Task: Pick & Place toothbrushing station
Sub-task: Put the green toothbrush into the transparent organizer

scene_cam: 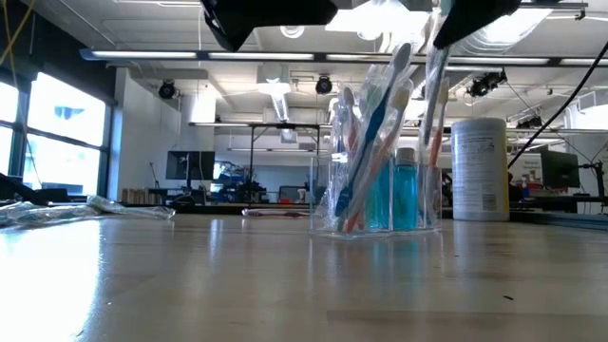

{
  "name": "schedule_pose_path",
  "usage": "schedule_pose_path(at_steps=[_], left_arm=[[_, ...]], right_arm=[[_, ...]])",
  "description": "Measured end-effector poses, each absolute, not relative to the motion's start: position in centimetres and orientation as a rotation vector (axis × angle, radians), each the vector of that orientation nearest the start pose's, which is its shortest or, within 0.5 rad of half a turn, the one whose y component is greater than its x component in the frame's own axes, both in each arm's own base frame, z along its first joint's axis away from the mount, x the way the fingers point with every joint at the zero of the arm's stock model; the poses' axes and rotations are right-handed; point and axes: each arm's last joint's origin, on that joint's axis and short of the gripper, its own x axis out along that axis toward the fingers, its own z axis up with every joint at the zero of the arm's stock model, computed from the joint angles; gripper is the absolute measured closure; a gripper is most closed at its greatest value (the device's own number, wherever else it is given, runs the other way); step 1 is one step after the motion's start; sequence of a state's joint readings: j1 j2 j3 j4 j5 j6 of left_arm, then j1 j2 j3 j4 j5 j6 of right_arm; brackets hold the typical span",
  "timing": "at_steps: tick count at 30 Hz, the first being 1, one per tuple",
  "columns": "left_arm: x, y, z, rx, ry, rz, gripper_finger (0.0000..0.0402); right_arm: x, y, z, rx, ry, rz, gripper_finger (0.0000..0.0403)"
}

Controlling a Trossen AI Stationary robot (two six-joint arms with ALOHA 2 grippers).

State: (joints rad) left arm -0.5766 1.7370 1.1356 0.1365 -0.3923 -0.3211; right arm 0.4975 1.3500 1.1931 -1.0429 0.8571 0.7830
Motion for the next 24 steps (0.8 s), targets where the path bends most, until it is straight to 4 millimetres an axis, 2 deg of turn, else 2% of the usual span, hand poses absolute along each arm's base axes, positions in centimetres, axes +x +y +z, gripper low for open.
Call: schedule_pose_path(at_steps=[9,13,17,24], left_arm=[[32.2,-19.6,23.1,-0.118,0.5,-0.069,0.0187],[32.2,-19.6,23.2,-0.138,0.504,-0.069,0.0187],[32.1,-19.5,23.0,-0.151,0.525,-0.06,0.0187],[31.9,-19.4,22.9,-0.15,0.551,-0.05,0.0187]], right_arm=[[25.0,8.8,28.3,0.018,0.8,-0.67,0.0392],[25.3,8.6,28.1,0.036,0.791,-0.671,0.0392],[25.4,8.4,26.4,0.061,0.808,-0.636,0.0392],[25.8,6.5,24.2,0.105,0.839,-0.641,0.0392]])
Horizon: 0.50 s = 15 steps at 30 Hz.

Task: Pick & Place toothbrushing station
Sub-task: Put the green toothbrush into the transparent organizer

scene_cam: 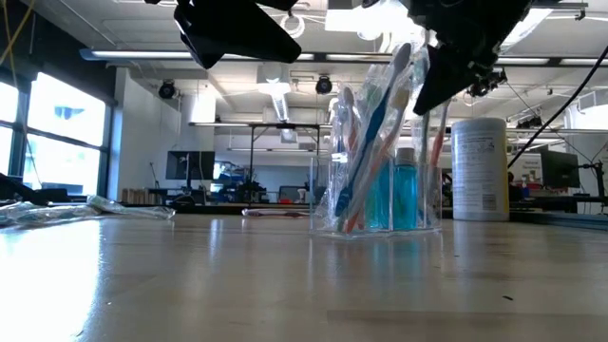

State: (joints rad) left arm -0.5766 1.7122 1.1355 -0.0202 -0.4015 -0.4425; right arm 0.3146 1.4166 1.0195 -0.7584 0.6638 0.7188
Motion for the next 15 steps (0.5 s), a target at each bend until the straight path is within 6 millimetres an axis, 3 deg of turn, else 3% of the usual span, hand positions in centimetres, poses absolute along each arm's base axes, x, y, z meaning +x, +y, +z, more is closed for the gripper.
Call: schedule_pose_path(at_steps=[10,15], left_arm=[[31.7,-19.2,23.0,-0.15,0.567,-0.036,0.0187],[31.5,-19.1,22.8,-0.162,0.595,-0.02,0.0187]], right_arm=[[26.8,4.1,22.0,0.196,0.828,-0.567,0.0391],[26.9,3.7,21.6,0.209,0.837,-0.535,0.0362]])
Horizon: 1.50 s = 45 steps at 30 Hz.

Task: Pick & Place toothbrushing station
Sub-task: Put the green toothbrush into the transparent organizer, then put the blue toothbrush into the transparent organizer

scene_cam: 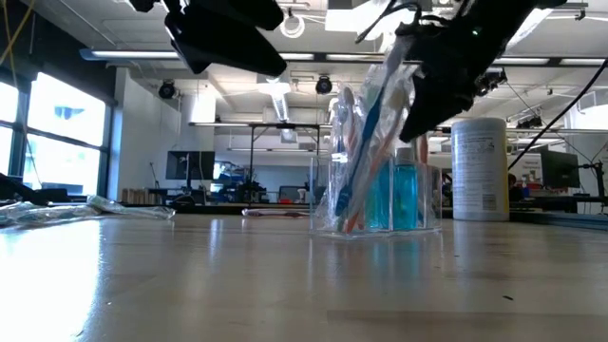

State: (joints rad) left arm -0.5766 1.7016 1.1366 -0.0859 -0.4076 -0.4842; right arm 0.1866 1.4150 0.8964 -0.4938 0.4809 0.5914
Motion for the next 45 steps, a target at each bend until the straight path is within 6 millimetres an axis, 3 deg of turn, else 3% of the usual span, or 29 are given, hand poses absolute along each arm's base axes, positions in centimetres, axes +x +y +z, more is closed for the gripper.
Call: schedule_pose_path(at_steps=[10,14,21,26,32,39,45], left_arm=[[30.8,-18.6,23.3,-0.217,0.626,0.028,0.0187],[30.4,-18.3,23.9,-0.248,0.624,0.047,0.0187],[29.2,-17.6,24.4,-0.301,0.7,0.114,0.0187],[26.8,-16.0,26.0,-0.376,0.942,0.38,0.0187],[24.5,-14.4,26.9,-0.437,1.065,0.716,0.0187],[20.4,-12.5,25.0,-0.559,1.269,1.245,0.0187],[19.1,-11.3,22.5,-0.725,1.203,1.181,0.0187]], right_arm=[[26.6,3.5,21.6,0.206,0.887,-0.461,0.0219],[26.0,3.3,22.7,0.201,0.856,-0.464,0.0185],[24.1,3.4,26.2,0.241,0.716,-0.41,0.0185],[22.1,4.0,28.4,0.259,0.642,-0.313,0.019],[20.2,5.7,30.5,0.275,0.547,-0.173,0.019],[19.2,8.3,31.0,0.259,0.512,-0.042,0.019],[19.4,10.4,30.5,0.236,0.517,0.021,0.019]])
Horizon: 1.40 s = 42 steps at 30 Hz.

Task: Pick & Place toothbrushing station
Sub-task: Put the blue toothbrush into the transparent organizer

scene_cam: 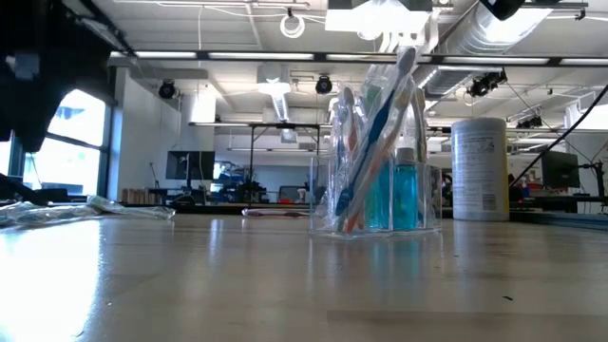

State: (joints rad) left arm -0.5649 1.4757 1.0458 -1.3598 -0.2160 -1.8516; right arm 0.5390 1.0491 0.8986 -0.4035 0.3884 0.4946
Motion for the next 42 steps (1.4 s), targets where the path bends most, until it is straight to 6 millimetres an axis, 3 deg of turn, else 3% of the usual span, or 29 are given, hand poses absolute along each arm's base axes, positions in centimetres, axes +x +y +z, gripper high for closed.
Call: schedule_pose_path(at_steps=[7,14,21,30,34,40,42], left_arm=[[15.9,-8.3,19.3,-0.919,1.191,1.238,0.0187],[14.8,-7.1,16.7,-1.127,1.111,1.174,0.0187],[13.6,-6.5,15.1,-1.168,1.099,1.304,0.0187],[12.8,-6.1,13.2,-1.186,1.1,1.29,0.0194],[12.7,-6.1,13.0,-1.171,1.128,1.271,0.0238],[13.0,-6.2,13.0,-1.118,1.147,1.193,0.0379],[13.0,-6.2,13.0,-1.121,1.145,1.189,0.0385]], right_arm=[[19.9,11.9,29.6,0.208,0.547,0.054,0.019],[20.4,12.3,29.1,0.198,0.56,0.053,0.019],[20.5,12.4,29.0,0.194,0.557,0.047,0.019],[20.5,12.4,29.1,0.201,0.557,0.062,0.019],[20.5,12.6,29.0,0.215,0.577,0.108,0.019],[20.8,13.2,28.2,0.207,0.617,0.132,0.019],[21.1,13.6,27.7,0.194,0.638,0.131,0.019]])
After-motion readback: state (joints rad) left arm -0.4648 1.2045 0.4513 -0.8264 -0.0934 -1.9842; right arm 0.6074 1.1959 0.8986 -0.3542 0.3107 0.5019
